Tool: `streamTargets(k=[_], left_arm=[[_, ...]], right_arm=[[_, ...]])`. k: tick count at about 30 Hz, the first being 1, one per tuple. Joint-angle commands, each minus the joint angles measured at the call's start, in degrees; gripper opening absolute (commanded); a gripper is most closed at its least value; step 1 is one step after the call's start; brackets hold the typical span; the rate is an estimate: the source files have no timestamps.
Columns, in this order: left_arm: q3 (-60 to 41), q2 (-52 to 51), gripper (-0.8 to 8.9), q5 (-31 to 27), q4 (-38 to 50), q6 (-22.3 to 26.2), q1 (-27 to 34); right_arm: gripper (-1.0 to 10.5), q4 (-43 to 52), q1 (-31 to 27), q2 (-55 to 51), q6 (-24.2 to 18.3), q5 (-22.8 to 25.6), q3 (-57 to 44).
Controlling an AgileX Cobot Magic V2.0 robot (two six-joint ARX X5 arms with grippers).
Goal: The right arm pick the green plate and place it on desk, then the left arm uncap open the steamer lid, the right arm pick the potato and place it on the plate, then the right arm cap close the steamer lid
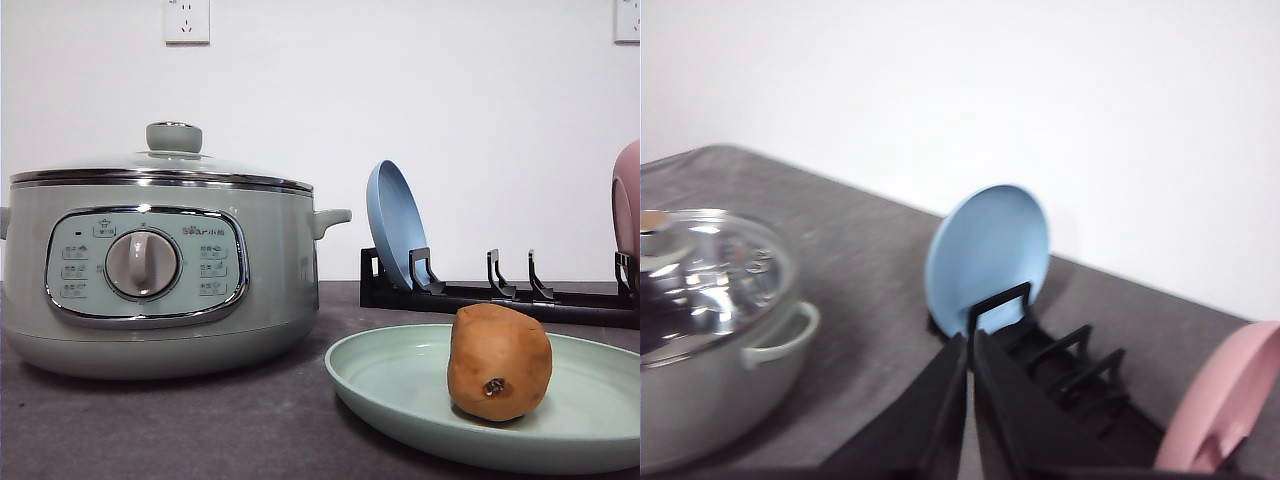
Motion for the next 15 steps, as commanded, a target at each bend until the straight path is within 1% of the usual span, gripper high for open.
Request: streamTargets(k=[1, 6, 10, 15], left_arm=[[-1.0, 0.0, 0.17, 0.0, -0.6, -0.2, 0.1], [-1.0, 0.0, 0.17, 0.0, -0.6, -0.2, 0.1], [-1.0, 0.0, 0.17, 0.0, -0.6, -0.2, 0.1], [-1.0, 0.0, 0.17, 0.0, -0.6, -0.2, 0.1]], right_arm=[[0.1, 6.9, -1.5, -4.1, -0.6, 0.4, -6.6], [0.1, 16.2, -2.7, -12.0, -0.5, 4.6, -18.9], [0.1, 19.0, -2.8, -17.1, -0.4, 7.8, -26.3], [0.1, 21.0, -2.8, -23.2, 0.2, 10.4, -34.4]])
